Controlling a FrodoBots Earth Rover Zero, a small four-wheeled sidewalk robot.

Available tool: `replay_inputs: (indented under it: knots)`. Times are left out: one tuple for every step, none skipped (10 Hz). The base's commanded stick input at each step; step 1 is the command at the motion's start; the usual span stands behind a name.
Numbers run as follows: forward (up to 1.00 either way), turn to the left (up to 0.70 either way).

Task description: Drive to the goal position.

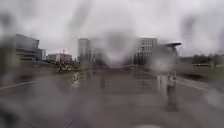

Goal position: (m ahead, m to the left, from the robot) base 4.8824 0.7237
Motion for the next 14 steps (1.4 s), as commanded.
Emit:
replay_inputs:
  knots:
    - [0.07,0.0]
    - [0.07,0.0]
    - [0.07,0.0]
    - [0.07,0.0]
    - [0.07,0.0]
    - [0.07,0.0]
    - [0.07,0.0]
    - [0.07,0.0]
    - [0.07,0.0]
    - [0.07,0.0]
    - [0.07,0.0]
    - [0.07,0.0]
    - [0.07,0.0]
    - [0.07,0.0]
